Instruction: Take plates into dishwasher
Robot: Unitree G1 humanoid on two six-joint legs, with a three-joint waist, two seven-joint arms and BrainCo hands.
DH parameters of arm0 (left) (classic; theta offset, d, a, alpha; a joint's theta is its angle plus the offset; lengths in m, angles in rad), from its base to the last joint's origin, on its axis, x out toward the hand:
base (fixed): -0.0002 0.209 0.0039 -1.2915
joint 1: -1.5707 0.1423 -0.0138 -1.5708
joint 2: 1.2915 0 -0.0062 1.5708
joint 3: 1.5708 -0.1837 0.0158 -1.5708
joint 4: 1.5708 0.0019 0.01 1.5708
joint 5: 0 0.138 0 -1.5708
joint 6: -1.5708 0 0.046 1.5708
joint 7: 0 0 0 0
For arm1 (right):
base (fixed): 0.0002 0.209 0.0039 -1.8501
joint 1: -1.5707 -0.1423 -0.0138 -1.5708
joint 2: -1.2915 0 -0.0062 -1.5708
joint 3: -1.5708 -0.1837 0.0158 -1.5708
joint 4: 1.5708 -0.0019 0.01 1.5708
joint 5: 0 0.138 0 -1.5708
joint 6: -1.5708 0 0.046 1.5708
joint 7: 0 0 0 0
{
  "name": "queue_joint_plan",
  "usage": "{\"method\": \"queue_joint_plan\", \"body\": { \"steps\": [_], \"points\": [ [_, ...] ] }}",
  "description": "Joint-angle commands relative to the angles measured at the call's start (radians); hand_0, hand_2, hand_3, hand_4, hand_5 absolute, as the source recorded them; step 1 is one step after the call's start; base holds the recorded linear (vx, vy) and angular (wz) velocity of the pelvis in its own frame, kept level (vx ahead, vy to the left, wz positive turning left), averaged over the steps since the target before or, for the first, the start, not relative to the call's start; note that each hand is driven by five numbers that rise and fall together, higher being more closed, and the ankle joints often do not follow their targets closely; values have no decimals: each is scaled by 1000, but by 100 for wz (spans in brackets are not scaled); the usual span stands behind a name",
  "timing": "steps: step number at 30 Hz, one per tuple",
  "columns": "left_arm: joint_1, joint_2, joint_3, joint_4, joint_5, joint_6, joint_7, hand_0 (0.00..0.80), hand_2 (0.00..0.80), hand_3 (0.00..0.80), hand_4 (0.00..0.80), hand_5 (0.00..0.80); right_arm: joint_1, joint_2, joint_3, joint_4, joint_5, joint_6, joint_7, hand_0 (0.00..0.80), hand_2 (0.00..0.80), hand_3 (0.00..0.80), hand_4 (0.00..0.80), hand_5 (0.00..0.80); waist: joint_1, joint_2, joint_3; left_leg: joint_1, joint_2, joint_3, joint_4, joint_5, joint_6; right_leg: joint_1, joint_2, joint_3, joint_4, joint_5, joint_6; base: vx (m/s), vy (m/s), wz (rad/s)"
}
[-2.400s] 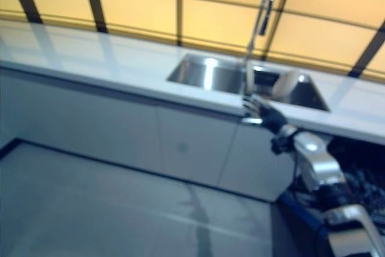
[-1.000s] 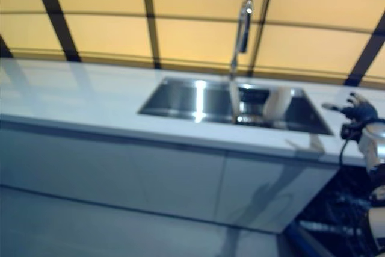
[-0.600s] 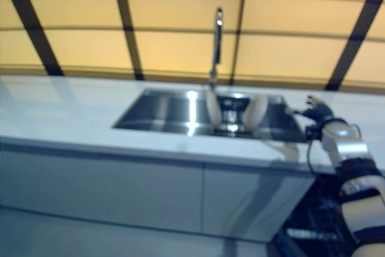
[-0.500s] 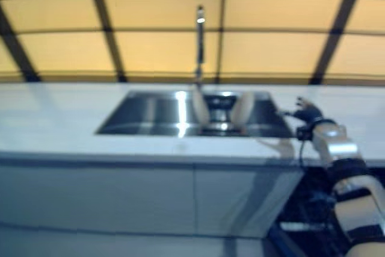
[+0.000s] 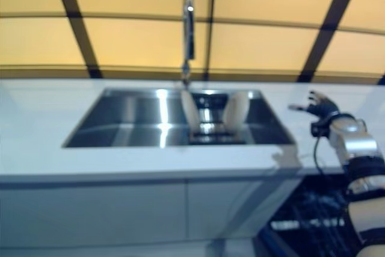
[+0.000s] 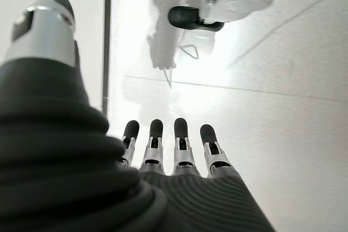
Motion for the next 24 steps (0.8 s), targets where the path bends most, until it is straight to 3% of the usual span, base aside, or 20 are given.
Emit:
{"method": "queue_joint_plan", "body": {
  "steps": [1, 5, 9, 11, 12, 13, 15, 19, 24],
  "points": [
    [8, 29, -44, 33, 36, -7, -10, 0, 0, 0, 0, 0, -94, 3, 24, -18, -34, -22, -5, 0, 0, 0, 0, 0, 33, -32, -33, 68, 31, 58, 22, -87, -58, -60, -112, 43, 31, 102, 161, 50, 15, 3],
    [22, 30, -48, 20, 53, -18, -17, 0, 0, 0, 0, 0, -75, 17, 24, -65, -34, -22, -15, 0, 0, 0, 0, 0, 33, -35, -16, 70, 28, 66, 32, -101, -51, -73, -127, 48, 27, 123, 176, 29, 4, -2],
    [18, 42, -60, 8, 76, -10, -26, 0, 0, 0, 0, 0, -55, 44, 33, -137, -16, -7, -55, 0, 0, 0, 0, 0, 38, -29, 9, 40, 38, 80, 44, -90, -36, -109, -115, 45, 126, 82, 170, -44, -59, -15],
    [16, 52, -61, 2, 49, 0, -15, 0, 0, 0, 0, 0, -37, 72, 26, -193, -9, 1, -72, 0, 0, 0, 0, 0, 42, -28, 35, 38, 51, 99, 38, -82, -38, -177, -155, -30, 229, 139, 202, -71, -140, -32],
    [20, 58, -50, -5, 26, -2, -11, 0, 0, 0, 0, 0, -37, 91, 29, -201, -21, -7, -74, 0, 0, 0, 0, 0, 48, -29, 53, 50, 61, 115, 30, -86, -47, -207, -198, -79, 227, 181, 219, -53, -151, -34],
    [20, 61, -41, -8, -2, -11, -8, 0, 0, 0, 0, 0, -39, 105, 35, -194, -42, -19, -70, 0, 0, 0, 0, 0, 48, -30, 68, 64, 66, 120, 20, -91, -55, -234, -230, -95, 207, 223, 228, -33, -193, -46],
    [19, 61, -35, -17, -27, -12, -7, 0, 0, 0, 0, 0, -39, 115, 41, -182, -18, -19, -80, 0, 0, 0, 0, 0, 46, -27, 76, 64, 67, 104, 16, -96, -53, -237, -209, -75, 159, 188, 216, 15, -137, -30],
    [28, 48, -29, 0, -3, -13, -16, 0, 0, 0, 0, 0, -54, 110, 52, -136, -23, 0, -78, 0, 0, 0, 0, 0, 52, -33, 70, 76, 88, 120, 8, -102, -72, -201, -209, -111, 72, 198, 232, 67, -144, 15],
    [64, 16, -36, 19, 32, -41, -8, 0, 0, 0, 0, 0, -51, 121, 40, -112, 13, 27, -87, 0, 0, 0, 0, 0, 62, -40, 53, 82, 96, 140, -2, -104, -91, -134, -196, -140, 5, 184, 222, 91, -39, 29]
  ]
}}
